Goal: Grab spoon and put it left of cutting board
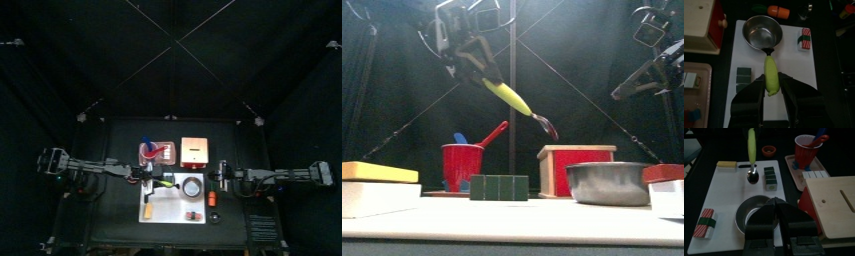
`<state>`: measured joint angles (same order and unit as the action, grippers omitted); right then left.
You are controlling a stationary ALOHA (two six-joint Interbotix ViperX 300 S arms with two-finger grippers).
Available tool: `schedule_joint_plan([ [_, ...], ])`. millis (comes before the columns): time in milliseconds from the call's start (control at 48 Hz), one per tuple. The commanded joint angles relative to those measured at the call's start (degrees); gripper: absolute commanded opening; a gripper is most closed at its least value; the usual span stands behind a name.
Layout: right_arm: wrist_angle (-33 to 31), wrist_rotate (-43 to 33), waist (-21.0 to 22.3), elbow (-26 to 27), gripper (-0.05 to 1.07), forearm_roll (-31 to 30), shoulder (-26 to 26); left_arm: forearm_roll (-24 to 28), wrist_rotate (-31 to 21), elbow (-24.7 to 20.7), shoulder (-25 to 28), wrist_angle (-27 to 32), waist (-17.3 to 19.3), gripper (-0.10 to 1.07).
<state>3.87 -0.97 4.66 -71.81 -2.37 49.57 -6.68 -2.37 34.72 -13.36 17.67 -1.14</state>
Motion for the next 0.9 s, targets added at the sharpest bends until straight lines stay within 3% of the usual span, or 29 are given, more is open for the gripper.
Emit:
schedule_joint_plan([
  [0,0.35,-0.09,0.18,0.53,0.00,0.09,-0.26,-0.18,-1.58,3.96,-6.33,-2.72,0.79,0.56],
  [271,0.26,-0.18,0.44,0.70,0.00,0.09,-0.26,0.26,-2.81,17.49,-20.13,-5.89,0.09,0.57],
  [479,0.35,-0.09,0.35,0.79,0.00,1.85,-0.44,-5.71,-4.57,23.99,-24.43,-4.13,0.44,0.57],
  [667,0.35,-0.18,0.44,0.79,0.00,2.29,-0.53,-6.50,-4.66,23.73,-21.80,1.93,0.44,0.57],
  [875,0.35,-0.09,0.53,0.88,0.00,2.29,-0.88,-5.36,-5.89,19.86,-18.72,9.49,-0.18,0.57],
])
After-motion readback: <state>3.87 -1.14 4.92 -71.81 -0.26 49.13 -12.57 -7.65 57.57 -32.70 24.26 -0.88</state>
